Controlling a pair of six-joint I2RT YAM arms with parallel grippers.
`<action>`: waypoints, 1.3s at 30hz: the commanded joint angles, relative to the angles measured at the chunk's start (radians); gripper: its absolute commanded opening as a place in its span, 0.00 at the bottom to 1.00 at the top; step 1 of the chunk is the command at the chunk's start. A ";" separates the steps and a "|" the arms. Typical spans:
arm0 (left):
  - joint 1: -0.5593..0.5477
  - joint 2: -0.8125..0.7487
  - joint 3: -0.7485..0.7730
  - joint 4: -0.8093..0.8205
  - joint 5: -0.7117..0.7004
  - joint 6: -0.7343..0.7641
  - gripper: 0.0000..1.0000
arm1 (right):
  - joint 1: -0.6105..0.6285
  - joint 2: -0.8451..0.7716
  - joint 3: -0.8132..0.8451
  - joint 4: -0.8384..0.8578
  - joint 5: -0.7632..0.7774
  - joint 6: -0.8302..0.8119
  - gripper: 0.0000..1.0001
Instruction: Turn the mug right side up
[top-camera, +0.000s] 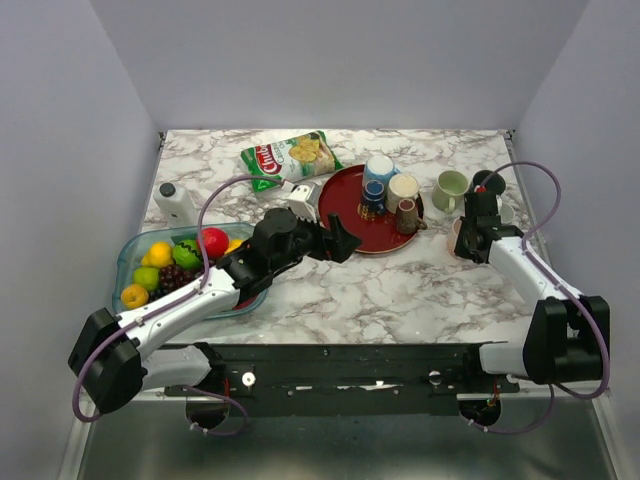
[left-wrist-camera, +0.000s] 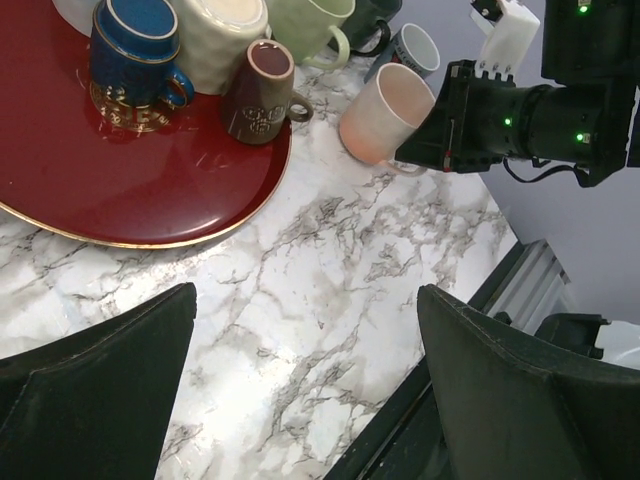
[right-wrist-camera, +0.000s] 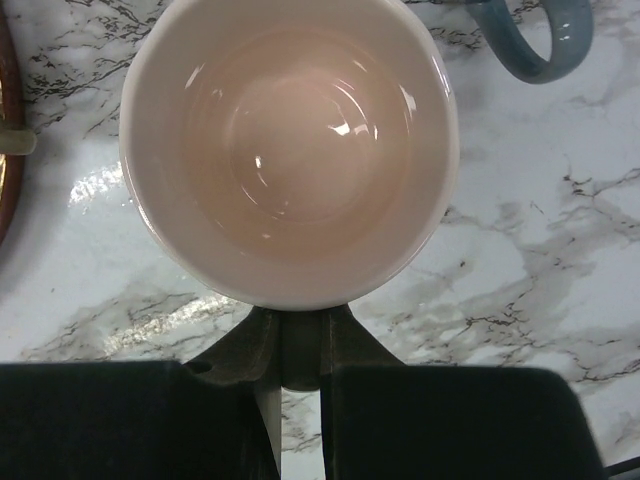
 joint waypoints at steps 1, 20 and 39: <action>-0.001 0.032 0.025 -0.002 0.004 0.028 0.99 | -0.009 0.057 0.059 0.122 -0.001 -0.018 0.01; -0.001 0.274 0.224 -0.117 -0.101 -0.030 0.99 | -0.009 -0.031 0.062 0.081 -0.032 0.014 0.84; -0.055 0.877 0.848 -0.404 -0.489 -0.206 0.67 | -0.009 -0.490 0.001 -0.063 -0.363 0.103 0.83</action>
